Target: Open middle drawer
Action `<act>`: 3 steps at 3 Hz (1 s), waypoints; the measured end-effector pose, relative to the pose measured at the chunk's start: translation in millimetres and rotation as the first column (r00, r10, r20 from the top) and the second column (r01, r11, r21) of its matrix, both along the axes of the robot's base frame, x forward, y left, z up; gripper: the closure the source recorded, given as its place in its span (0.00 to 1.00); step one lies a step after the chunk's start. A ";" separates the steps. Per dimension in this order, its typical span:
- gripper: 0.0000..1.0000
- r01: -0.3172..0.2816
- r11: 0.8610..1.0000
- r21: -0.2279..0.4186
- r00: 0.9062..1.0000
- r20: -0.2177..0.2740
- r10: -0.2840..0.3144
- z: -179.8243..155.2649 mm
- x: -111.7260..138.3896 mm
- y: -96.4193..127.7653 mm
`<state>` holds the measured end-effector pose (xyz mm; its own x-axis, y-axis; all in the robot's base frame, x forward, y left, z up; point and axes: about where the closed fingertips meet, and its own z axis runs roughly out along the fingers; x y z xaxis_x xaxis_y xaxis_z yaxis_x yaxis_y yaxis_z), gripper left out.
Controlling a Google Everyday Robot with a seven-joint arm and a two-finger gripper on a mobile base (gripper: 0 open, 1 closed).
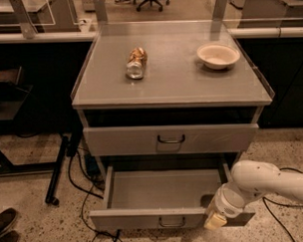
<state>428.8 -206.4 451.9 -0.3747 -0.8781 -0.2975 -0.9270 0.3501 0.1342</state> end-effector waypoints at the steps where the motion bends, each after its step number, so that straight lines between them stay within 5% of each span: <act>1: 0.00 0.000 1.000 0.000 1.000 0.000 0.000 -0.1 -0.1 0.0; 3: 0.00 0.012 1.000 -0.008 0.999 0.034 -0.012 4.7 8.0 1.4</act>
Offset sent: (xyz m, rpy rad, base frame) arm 0.0000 0.0000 0.0000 0.0000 0.0000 0.0000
